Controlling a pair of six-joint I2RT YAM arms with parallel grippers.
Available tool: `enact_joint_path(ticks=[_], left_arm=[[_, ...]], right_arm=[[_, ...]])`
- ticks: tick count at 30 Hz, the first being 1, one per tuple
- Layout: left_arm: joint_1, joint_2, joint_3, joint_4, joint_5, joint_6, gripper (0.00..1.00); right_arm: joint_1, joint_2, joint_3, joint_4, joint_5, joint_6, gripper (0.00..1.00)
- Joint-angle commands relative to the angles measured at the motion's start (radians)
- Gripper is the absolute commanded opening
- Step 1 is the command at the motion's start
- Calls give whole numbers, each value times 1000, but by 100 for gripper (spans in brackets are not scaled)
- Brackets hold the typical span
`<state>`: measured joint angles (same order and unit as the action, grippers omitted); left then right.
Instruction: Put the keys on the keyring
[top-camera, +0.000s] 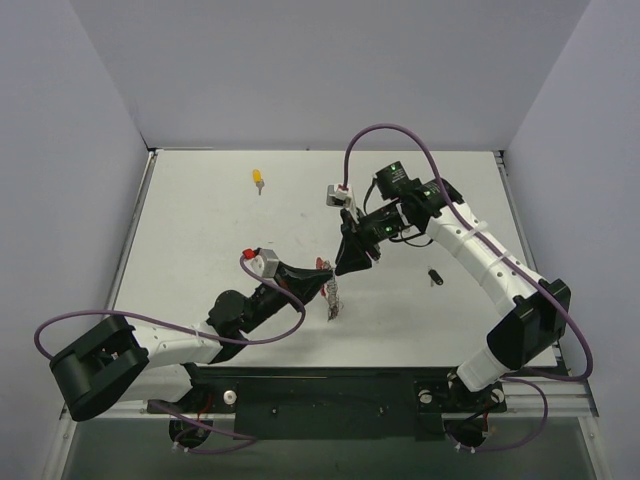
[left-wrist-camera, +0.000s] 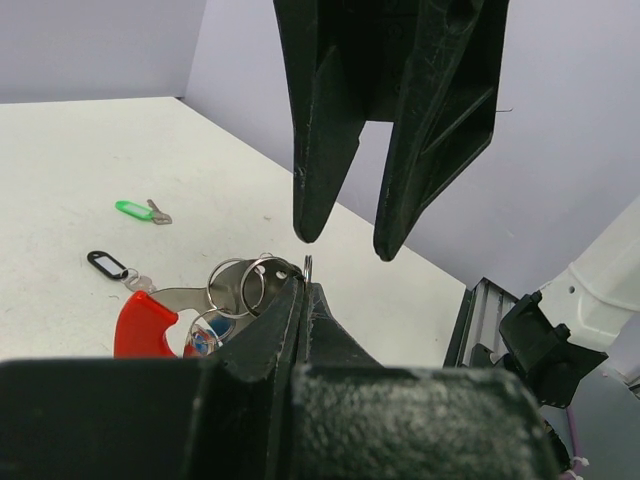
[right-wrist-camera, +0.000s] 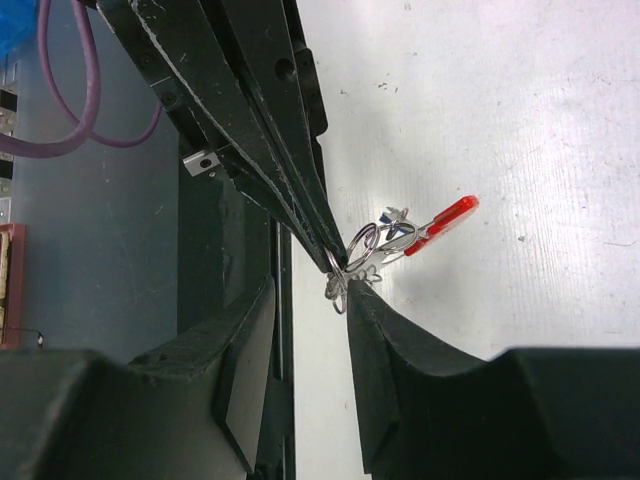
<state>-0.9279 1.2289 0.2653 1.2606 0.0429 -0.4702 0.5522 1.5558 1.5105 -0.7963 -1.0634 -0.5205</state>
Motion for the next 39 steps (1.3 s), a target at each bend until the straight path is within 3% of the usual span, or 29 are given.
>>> enact_joint_path(ticks=[1, 12, 26, 39], left_arm=[[-5, -17, 28, 249, 15, -10, 0], [-5, -17, 32, 258, 14, -10, 0], [-6, -14, 34, 267, 14, -10, 0], [-5, -12, 38, 269, 14, -8, 0]], right_arm=[[-5, 10, -10, -4, -24, 8, 32], [3, 30, -30, 11, -46, 16, 32], [11, 33, -47, 3, -102, -19, 17], [11, 38, -55, -34, -115, -81, 14]])
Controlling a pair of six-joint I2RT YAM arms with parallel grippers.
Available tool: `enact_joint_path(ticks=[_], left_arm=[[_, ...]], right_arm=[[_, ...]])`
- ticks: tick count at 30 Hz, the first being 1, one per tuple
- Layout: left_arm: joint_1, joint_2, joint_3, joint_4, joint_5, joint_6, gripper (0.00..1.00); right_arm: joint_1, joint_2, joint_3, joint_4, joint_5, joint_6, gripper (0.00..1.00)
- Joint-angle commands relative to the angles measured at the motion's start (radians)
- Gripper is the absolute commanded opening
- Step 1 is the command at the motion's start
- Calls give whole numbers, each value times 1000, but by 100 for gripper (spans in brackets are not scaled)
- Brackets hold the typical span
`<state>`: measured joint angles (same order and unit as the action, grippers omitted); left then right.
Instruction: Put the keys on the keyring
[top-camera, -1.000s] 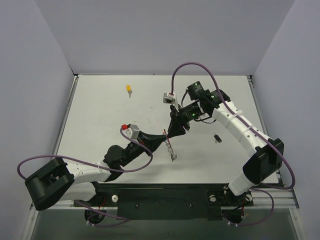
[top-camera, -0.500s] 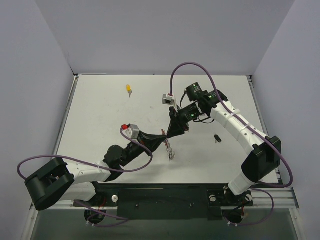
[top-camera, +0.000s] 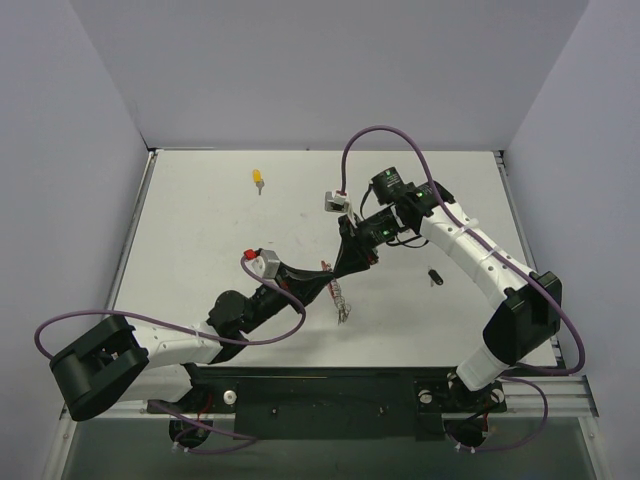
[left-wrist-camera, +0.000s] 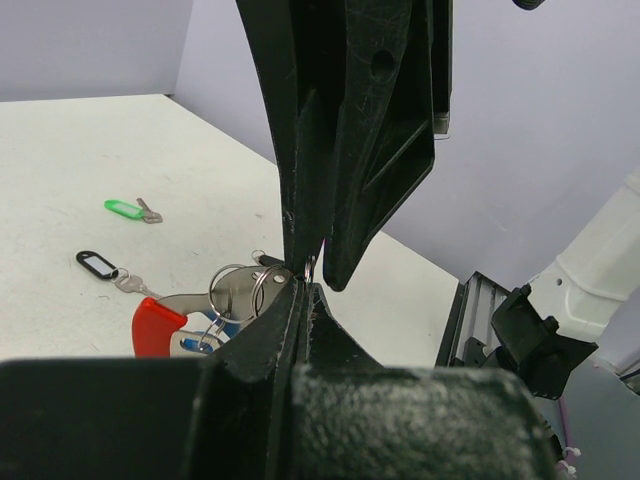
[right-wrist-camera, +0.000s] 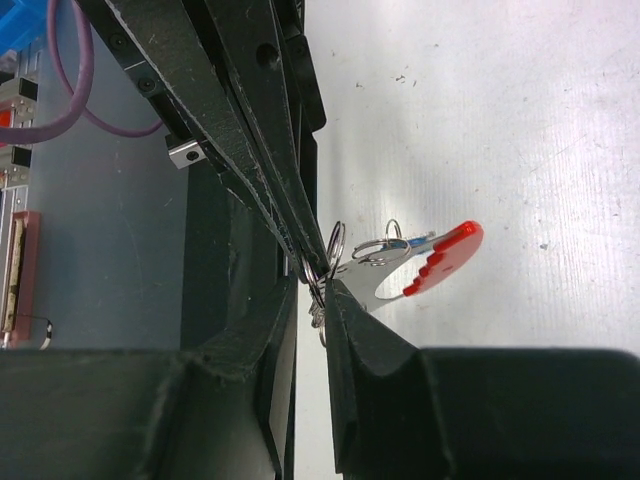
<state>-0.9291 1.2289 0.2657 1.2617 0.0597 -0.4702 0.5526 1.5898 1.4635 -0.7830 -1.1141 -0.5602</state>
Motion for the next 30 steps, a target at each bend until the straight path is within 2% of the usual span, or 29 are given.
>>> enact_joint_path(ticks=[1, 6, 11, 14, 19, 23, 30], left_arm=[[-4, -11, 38, 266, -6, -10, 0], [-4, -11, 37, 269, -6, -8, 0], [-4, -12, 32, 272, -8, -7, 0], [-4, -12, 32, 272, -8, -8, 0], [-4, -12, 30, 274, -8, -8, 0], [-4, -14, 29, 275, -9, -7, 0], [-4, -17, 20, 262, -8, -8, 0]], right_arm=[[12, 2, -8, -51, -67, -46, 13], [10, 7, -3, -70, -67, -70, 13], [10, 9, -5, -84, -70, -87, 19], [12, 9, -5, -85, -73, -90, 20], [12, 12, -2, -93, -79, -95, 14], [13, 13, 0, -98, -81, -99, 0], [13, 10, 20, -131, -52, -109, 0]])
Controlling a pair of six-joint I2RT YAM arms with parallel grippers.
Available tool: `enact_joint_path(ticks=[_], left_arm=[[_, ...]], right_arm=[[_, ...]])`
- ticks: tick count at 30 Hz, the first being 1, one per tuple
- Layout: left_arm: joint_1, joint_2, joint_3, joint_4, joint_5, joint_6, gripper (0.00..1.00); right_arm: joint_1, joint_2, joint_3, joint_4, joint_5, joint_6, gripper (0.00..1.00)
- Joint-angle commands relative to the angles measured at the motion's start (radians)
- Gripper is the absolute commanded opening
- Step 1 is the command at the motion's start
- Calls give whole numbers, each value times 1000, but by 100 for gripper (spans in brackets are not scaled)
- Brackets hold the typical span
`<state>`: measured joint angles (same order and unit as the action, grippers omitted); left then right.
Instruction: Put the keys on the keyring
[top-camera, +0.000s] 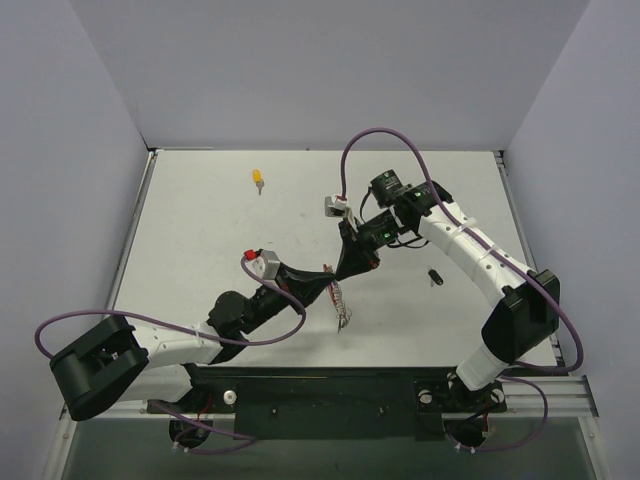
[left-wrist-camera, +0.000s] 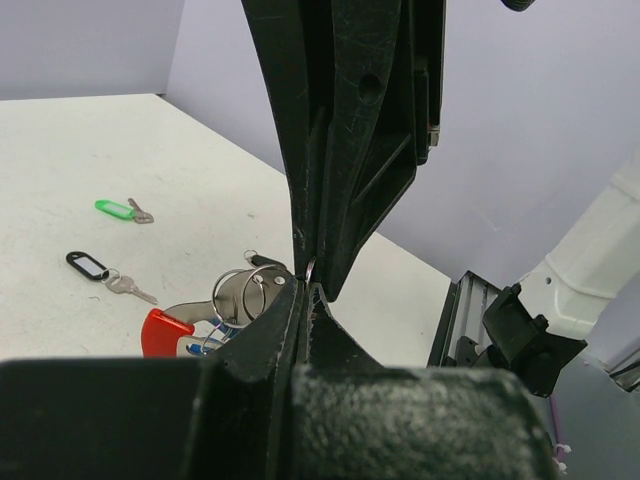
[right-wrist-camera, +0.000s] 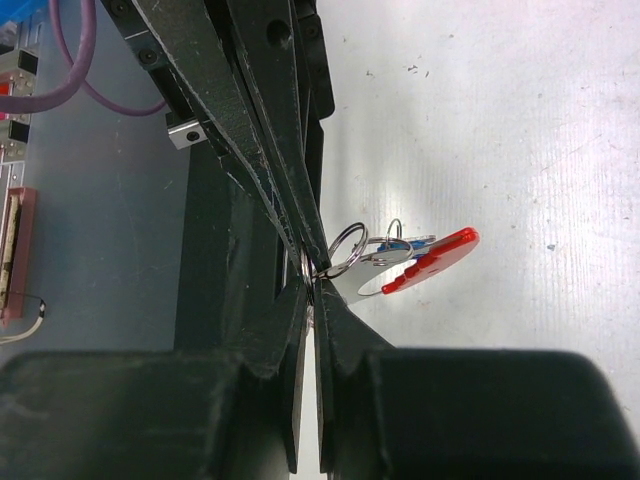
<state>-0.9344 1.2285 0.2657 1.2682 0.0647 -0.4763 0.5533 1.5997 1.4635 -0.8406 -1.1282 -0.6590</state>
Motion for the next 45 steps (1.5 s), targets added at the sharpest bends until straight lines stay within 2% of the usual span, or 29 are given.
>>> enact_joint_path(ticks=[1, 4, 9, 11, 16, 20, 25, 33, 36, 45], left_arm=[[2, -20, 17, 241, -6, -2, 0], [5, -49, 12, 169, 10, 13, 0], [13, -185, 13, -117, 30, 60, 35], [14, -256, 21, -254, 35, 93, 43], [11, -382, 76, -618, 87, 220, 49], [-15, -386, 127, -751, 133, 323, 49], [-90, -293, 165, -738, 104, 402, 49], [-165, -118, 224, -601, 0, 472, 48], [-173, -69, 237, -558, -28, 522, 48], [-176, 9, 242, -422, -57, 535, 48]], right_arm=[[13, 0, 27, -84, -6, -7, 0], [14, 3, 61, -144, 63, -57, 0], [42, 28, 133, -333, 180, -235, 0], [65, 42, 156, -386, 252, -284, 0], [117, 80, 185, -449, 425, -309, 0], [135, 94, 213, -456, 543, -284, 0], [145, 100, 210, -457, 617, -275, 0], [148, 118, 213, -486, 599, -300, 0], [148, 121, 216, -497, 587, -310, 0], [149, 132, 224, -517, 545, -330, 0]])
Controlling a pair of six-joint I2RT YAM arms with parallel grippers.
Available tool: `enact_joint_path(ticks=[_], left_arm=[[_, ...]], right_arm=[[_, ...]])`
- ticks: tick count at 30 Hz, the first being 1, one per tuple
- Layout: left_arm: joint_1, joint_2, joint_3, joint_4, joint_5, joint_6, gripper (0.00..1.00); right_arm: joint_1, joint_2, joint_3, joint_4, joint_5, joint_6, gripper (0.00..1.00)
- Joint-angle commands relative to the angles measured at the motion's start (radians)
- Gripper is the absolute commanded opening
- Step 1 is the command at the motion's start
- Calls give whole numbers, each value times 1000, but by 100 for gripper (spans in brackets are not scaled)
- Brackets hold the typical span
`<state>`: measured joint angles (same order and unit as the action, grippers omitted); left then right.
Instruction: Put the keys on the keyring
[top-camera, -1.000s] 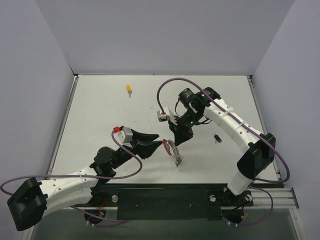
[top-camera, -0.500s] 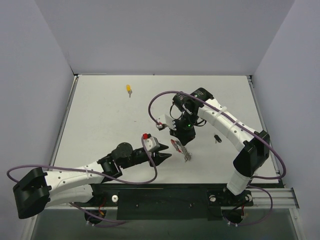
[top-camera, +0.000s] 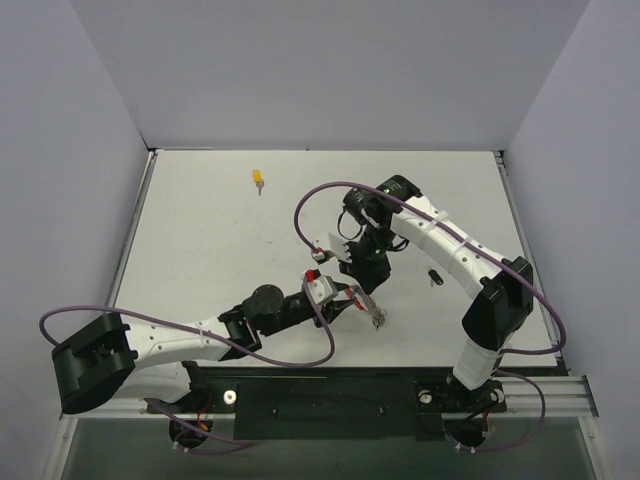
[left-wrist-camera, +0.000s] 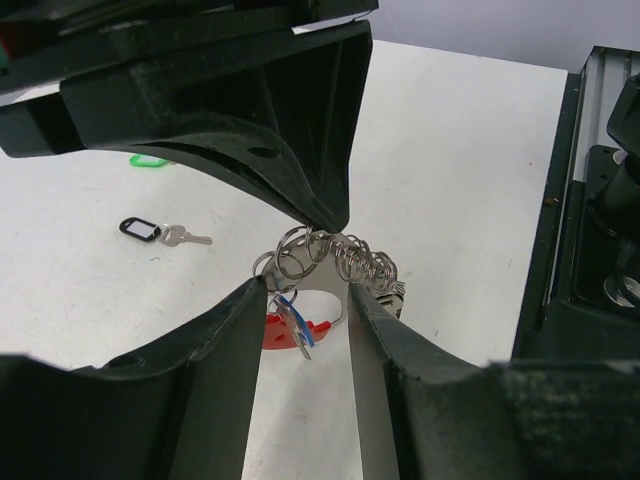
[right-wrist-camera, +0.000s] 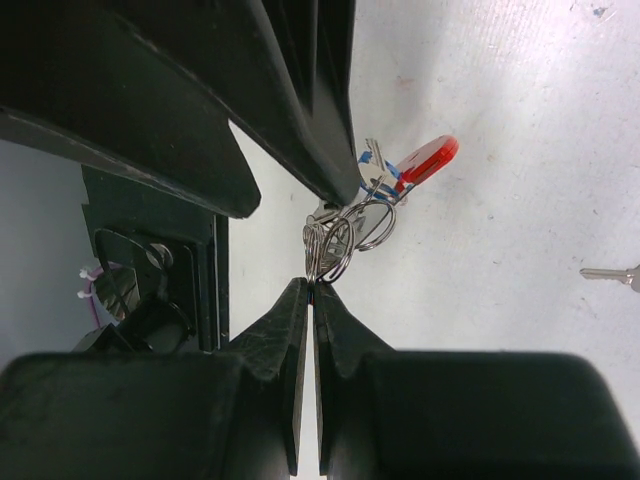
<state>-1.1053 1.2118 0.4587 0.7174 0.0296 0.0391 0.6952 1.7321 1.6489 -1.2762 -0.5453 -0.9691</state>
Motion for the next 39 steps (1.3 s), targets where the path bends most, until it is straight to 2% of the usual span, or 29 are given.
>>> enact_joint_path(ticks=[1, 9, 23, 39], left_arm=[[-5, 32, 48, 139, -19, 18, 47], [-7, 60, 51, 200, 9, -25, 38], [-5, 104, 60, 232, 38, -34, 32], [-4, 127, 64, 205, 61, -64, 31]], right_arm=[[7, 1, 40, -83, -42, -20, 0], [3, 1, 40, -84, -54, -20, 0], [-10, -3, 45, -92, -82, -29, 0], [-20, -8, 48, -97, -102, -34, 0]])
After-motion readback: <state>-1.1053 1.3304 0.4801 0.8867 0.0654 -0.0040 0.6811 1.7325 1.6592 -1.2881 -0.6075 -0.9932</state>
